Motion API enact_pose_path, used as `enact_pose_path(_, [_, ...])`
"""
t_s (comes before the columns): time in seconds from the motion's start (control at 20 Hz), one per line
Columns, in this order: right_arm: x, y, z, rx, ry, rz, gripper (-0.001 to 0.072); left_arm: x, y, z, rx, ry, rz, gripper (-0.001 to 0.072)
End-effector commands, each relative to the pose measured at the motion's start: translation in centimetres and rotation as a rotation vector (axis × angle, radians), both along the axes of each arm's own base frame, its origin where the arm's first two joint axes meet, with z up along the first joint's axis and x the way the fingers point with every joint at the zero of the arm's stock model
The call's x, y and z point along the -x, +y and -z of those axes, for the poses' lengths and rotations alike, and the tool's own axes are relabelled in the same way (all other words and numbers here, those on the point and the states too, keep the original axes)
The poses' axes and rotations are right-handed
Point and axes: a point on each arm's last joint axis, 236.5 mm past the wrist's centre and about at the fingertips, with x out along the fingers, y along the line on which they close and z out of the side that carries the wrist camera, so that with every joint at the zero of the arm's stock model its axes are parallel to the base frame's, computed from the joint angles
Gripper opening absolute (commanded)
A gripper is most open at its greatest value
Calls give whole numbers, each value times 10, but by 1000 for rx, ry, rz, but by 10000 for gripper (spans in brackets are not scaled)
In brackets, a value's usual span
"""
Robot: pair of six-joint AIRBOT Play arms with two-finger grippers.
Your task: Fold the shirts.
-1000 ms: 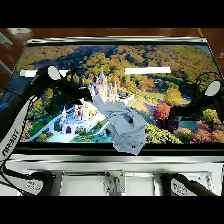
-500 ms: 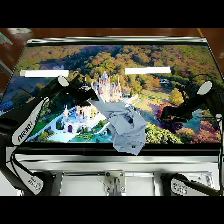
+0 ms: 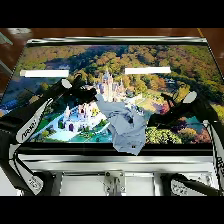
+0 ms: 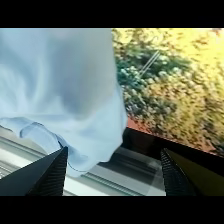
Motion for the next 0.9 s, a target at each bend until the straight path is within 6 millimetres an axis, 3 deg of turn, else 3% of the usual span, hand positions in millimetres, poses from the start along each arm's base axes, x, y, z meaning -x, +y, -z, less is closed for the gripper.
enact_pose_path(0.0, [20,23,20,1,16,-64,691,7,-1,-2,-5,-17,72,38])
enact_pose_path(0.1, [34,31,27,8,41,-103,690,7,-1,-6,-5,-26,79,38])
enact_pose_path(0.4, [40,48,57,45,47,-88,689,3,-2,-23,-3,-73,95,38])
enact_pose_path(0.45, [43,52,61,48,58,-101,617,3,-2,-26,-3,-78,95,38])
enact_pose_path(0.5, [44,54,64,53,60,-112,445,2,-2,-28,-4,-87,100,38])
enact_pose_path(0.55, [44,55,64,55,60,-116,217,2,-2,-31,-7,-104,114,38])
enact_pose_path(0.6, [45,54,60,59,65,-104,62,0,1,-35,-9,-119,118,37])
enact_pose_path(0.7, [34,47,43,83,5,-123,60,-7,10,-54,-14,-169,112,37])
enact_pose_path(0.8, [11,26,9,165,-126,-169,59,-18,25,-98,-23,-279,103,37])
enact_pose_path(0.85, [-5,10,-15,230,-217,-192,59,-23,37,-131,-24,-347,81,36])
